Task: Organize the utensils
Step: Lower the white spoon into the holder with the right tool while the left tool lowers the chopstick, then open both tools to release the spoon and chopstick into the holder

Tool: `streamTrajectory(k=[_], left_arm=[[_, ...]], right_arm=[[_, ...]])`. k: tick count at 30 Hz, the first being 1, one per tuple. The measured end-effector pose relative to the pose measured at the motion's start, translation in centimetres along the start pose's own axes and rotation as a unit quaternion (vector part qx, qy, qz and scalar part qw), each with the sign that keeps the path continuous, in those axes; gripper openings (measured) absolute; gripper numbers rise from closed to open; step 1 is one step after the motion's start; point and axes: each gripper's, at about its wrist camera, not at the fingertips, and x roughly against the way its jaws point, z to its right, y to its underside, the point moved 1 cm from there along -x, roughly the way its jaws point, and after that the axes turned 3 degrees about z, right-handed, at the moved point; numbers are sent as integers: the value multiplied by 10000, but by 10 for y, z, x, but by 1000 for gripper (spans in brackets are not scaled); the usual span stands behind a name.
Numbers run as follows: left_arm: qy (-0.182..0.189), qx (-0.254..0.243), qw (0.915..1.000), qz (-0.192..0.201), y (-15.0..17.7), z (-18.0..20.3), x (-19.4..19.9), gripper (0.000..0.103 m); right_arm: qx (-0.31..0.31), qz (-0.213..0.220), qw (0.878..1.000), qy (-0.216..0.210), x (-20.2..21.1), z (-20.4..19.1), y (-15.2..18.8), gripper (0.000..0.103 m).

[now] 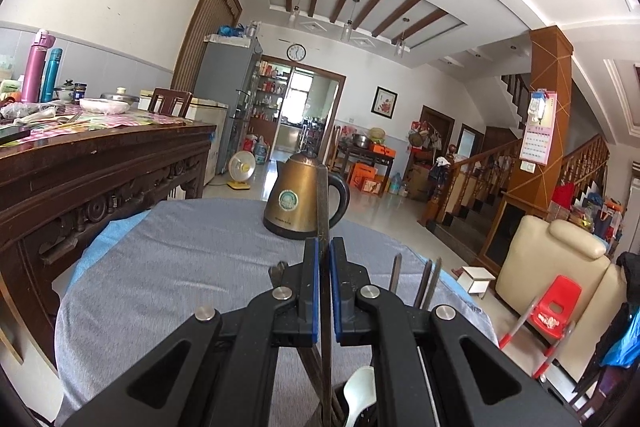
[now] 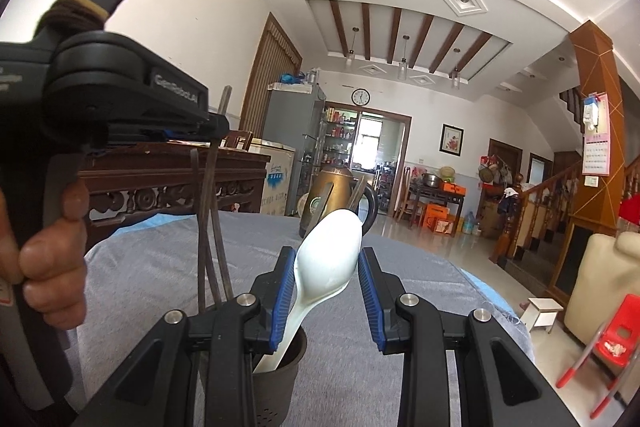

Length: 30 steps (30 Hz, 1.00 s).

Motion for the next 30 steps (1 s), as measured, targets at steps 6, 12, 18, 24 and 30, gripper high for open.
streamTrajectory(k=[6,12,18,24,30], left_arm=[[72,-210,9996,-185,9,6,8,6],[121,-244,9989,-392,15,5,6,6],[138,-284,9977,-594,16,2,3,9],[-10,-257,9984,-496,12,-3,13,39],[-293,-469,9965,-628,10,-1,17,69]], right_arm=[[-60,-238,9997,-9,-5,6,5,35],[-106,-257,9996,-31,-1,10,7,36],[-384,-80,9992,-25,9,18,2,77],[-442,-91,9987,222,5,30,1,77],[-775,-371,9958,323,-2,46,2,77]])
